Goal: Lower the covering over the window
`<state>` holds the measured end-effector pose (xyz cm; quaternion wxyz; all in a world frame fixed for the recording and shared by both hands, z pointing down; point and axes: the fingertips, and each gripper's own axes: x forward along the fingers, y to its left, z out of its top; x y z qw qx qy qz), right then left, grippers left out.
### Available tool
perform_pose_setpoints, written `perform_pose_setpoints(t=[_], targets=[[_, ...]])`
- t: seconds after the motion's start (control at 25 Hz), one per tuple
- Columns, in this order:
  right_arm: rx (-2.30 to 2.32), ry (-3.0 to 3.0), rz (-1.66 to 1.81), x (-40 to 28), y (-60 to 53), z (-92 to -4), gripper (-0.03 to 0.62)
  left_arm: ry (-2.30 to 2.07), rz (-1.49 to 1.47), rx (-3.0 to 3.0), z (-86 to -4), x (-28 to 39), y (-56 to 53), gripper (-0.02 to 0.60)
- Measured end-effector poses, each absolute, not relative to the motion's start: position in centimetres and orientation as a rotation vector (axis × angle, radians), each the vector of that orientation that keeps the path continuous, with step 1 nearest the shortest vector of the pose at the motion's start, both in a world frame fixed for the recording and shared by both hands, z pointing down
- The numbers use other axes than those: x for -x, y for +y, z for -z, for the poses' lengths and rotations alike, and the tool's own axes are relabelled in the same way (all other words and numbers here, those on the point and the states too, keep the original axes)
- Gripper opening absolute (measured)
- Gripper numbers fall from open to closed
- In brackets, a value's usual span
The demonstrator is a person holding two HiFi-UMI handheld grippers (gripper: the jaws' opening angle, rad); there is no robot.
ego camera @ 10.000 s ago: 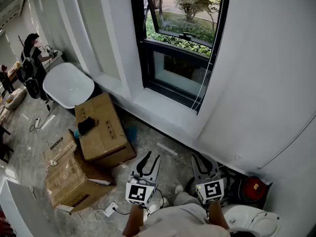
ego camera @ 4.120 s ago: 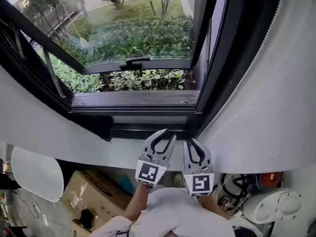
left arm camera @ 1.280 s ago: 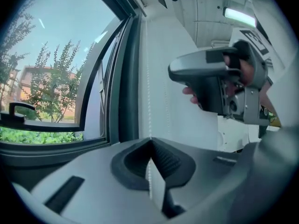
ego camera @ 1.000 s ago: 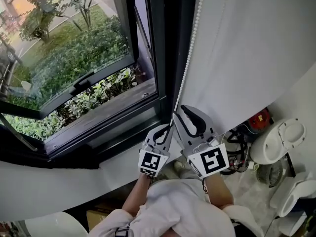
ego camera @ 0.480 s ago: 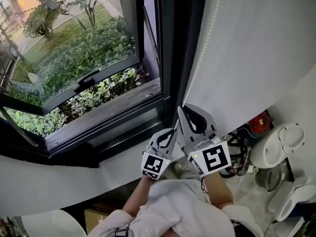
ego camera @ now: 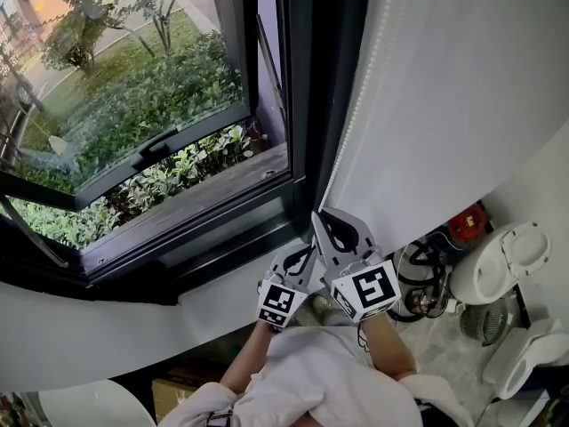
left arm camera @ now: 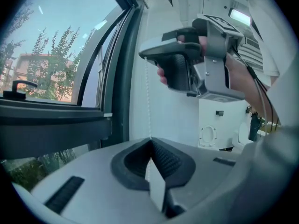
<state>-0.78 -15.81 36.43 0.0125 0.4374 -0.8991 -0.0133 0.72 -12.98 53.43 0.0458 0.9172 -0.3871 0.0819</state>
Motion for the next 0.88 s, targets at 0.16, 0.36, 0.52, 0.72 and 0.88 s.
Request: perform_pose_setpoints(t=[0.16, 0.36, 0.52, 0.72, 0.88], targets=[[-1.337, -2.799, -0.025, 1.0, -15.5, -38.8, -0.005, -1.170, -0.293, -2.773, -55.7, -0.5, -12.5, 0.014], [-1.314, -2.775, -0.115, 1.4, -15.1, -41.9, -0.005, -1.155, -0.353, -2.735, -58.7, -0.2, -12.1, 0.014], [-1.296, -2.756, -0.178, 1.4, -14.9, -44.2, -0.005, -1.136, -0.398, -2.701, -60.9, 0.1, -11.6, 0.014], [-1.295, -2.747, -0.224, 1.1, -14.6, -46.0, -0.005, -1.143, -0.425, -2.673, -62.0, 0.5, -10.9, 0.015], [-1.285, -2.721, -0.269, 0.9, -14.5, -47.9, -0.005, -1.168, -0.397, -2.670, -61.0, 1.0, -10.9, 0.015]])
